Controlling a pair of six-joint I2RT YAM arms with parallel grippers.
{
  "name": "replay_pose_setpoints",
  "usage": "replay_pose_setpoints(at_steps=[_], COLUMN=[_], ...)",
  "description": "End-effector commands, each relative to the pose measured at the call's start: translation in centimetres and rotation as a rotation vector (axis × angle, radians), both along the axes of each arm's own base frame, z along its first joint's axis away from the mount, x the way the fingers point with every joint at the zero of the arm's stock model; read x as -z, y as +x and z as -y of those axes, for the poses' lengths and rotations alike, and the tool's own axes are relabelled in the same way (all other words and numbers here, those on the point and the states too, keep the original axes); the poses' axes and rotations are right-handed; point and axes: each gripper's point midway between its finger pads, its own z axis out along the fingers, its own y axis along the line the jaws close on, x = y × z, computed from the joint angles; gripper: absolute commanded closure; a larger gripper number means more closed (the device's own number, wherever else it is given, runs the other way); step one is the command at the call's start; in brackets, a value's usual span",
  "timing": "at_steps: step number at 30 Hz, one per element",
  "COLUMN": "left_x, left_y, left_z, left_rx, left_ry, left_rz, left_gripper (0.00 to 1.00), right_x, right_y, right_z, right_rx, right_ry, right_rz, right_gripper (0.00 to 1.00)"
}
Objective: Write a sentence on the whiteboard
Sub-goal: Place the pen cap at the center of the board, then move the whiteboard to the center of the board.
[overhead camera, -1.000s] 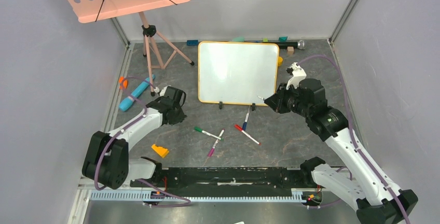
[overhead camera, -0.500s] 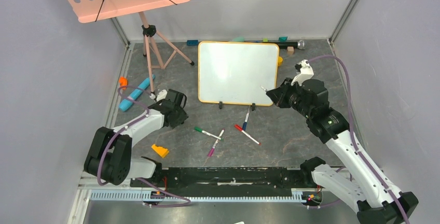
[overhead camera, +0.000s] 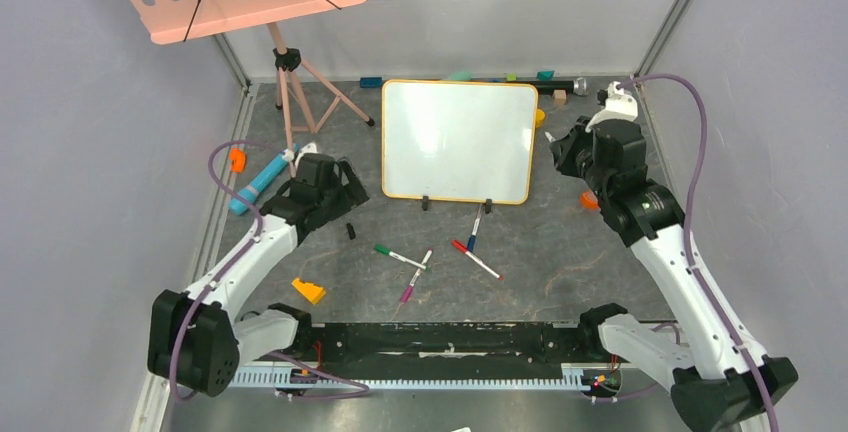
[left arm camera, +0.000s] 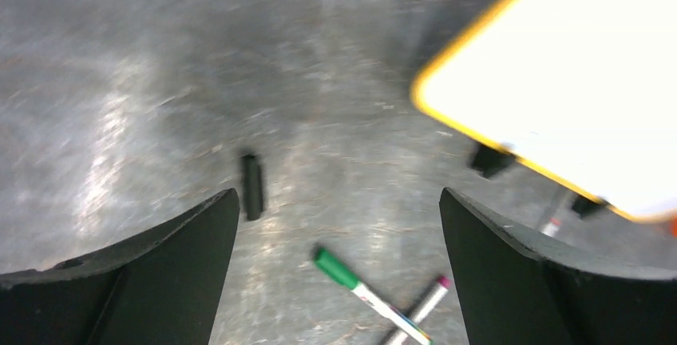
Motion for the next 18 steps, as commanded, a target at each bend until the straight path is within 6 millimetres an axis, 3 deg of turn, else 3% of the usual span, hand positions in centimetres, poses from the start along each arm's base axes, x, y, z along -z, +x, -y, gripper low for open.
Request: replay_pose_setpoints(at_steps=[1,6,13,18], left_x=[-5.6,-9.5,-11.7,-9.1], left_y=[3.5,7.3,10.0,12.5], left_z=[3.7,5.0,6.1,5.7], left_rx=[0.322,0.405,0.550,0.557], left_ry=[-0.143,-0.358,-0.418,-0.342], left_rz=[0.231,0.499,0.738,0.741], left_gripper=[0.00,0.00,0.00,0.00], right_x=[0.9,3.7,7.5,9.1], right_y=[2.1,4.9,8.6,10.7], right_z=[3.9,5.4,6.6,6.1], right_rx=[0.163,0.193,0.135,0.082], right_ry=[-0.069,-0.055,-0.010,0.012], right_rz=[-0.040,-0.090,-0.183,-0.214], right_gripper=[1.00,1.00,1.00,1.00])
